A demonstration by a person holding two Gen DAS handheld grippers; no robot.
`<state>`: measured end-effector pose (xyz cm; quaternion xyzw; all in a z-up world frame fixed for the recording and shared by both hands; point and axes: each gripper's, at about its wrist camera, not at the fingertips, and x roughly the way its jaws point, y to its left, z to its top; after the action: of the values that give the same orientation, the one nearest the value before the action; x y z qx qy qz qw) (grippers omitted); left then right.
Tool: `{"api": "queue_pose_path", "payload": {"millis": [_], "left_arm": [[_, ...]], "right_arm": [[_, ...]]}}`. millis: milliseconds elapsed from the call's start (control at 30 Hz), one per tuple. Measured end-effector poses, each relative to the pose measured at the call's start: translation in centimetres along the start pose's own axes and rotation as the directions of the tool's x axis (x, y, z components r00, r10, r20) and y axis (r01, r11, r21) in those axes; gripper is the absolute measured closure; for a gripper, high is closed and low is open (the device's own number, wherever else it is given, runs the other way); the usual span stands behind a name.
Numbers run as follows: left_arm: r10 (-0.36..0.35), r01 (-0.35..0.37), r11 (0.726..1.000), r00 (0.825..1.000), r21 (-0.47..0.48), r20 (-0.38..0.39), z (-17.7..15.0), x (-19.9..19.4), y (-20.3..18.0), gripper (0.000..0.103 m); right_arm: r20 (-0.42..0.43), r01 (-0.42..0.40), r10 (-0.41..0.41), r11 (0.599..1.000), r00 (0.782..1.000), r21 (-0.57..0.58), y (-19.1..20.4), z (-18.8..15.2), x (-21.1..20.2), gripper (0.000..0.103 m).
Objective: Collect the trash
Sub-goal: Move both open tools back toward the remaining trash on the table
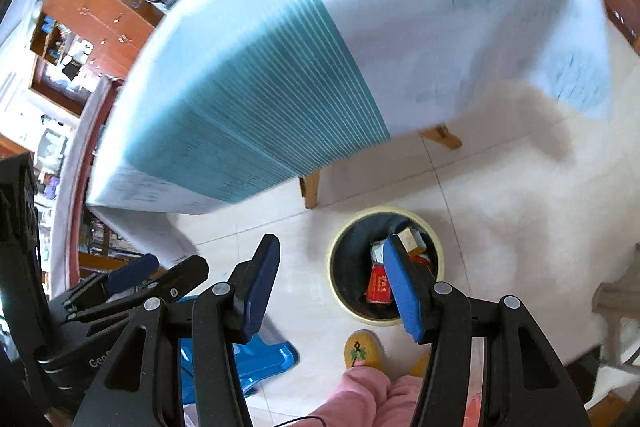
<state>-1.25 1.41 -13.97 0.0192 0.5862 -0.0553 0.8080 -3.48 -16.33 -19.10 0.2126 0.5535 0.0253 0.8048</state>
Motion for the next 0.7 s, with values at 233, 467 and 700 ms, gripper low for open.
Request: {"api": "queue_pose_path", "payload": {"millis": [233, 467, 700], "left_arm": [[-0.037, 0.035, 0.999, 0.993, 0.024, 0.113, 2.2, -10.6, -0.9, 0.032], [-0.02, 0.014, 1.0, 0.963, 0.023, 0.267, 5.6, -19.1, -1.5, 0.032], [0.033, -0.032, 0.999, 0.933, -0.01, 0.359, 11.2, -23.6, 0.1, 0.032]], "right_arm": [[0.064, -0.035, 0.04, 0.997, 0.997, -0.067, 3.6, 2.0, -10.3, 0.047], [0.161, -0.078, 0.108, 0.98, 0.981, -0.185, 7.6, 5.6, -18.1, 0.044], [0.237, -0.073, 0.146, 0.953, 0.96, -0.293, 11.2, 11.4, -21.4, 0.043]]}}
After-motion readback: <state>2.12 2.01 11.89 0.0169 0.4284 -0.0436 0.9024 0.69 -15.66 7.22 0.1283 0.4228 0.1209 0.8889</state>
